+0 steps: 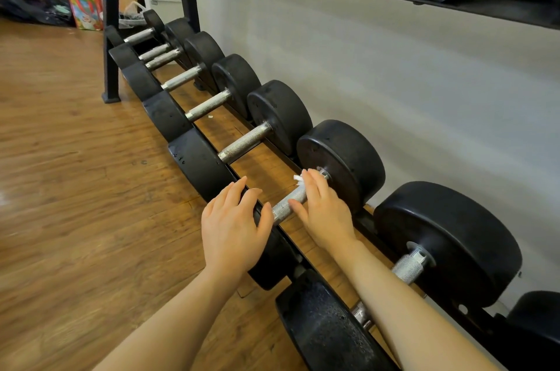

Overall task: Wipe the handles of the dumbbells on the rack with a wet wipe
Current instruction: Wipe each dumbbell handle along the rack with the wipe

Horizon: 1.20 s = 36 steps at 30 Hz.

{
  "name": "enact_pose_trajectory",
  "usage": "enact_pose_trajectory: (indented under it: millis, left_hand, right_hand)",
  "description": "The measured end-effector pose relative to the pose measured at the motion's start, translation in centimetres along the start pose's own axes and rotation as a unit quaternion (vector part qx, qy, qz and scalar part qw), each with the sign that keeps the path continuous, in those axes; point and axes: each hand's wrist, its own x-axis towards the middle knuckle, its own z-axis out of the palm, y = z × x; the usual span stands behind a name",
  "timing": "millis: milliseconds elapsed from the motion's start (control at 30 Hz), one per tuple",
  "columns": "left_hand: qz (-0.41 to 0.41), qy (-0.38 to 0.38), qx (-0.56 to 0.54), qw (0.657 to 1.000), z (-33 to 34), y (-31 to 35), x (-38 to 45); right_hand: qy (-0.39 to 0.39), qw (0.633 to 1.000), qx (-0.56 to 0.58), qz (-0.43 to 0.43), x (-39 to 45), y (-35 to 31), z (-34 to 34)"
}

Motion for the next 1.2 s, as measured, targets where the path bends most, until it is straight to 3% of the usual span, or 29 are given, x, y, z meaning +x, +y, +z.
enact_pose_trajectory:
  millis: [200,333,433,633,767,1200]
  left_hand:
    - [0.002,0.002,-0.003,1.0,-0.1,0.1,0.0]
    - [0.007,0.009,-0.006,1.0,0.0,-0.1,-0.1]
    - [0.007,0.007,-0.007,1.0,0.0,-0.1,-0.1]
    - [0.005,0.008,-0.01,1.0,-0.1,0.1,-0.1]
    - [0.004,0.01,-0.01,1.0,-0.1,0.1,-0.1]
    - [0.01,0.018,0.001,1.0,-0.1,0.0,-0.1]
  right_hand:
    - [-0.022,1.0,-0.007,-0.016,0.0,-0.3,0.1]
    - [0.025,0.998,-0.006,0.051,0.4,-0.3,0.0]
    - [-0.003,0.999,0.025,0.042,0.0,-1.0,0.5]
    - [0.042,0.994,-0.061,0.076,-0.5,-1.4,0.2]
    - [0.026,0.994,-0.08,0.069,-1.2,-2.1,-0.1]
    - [0.133,0.99,-0.05,0.018,-0.1,0.3,-1.1]
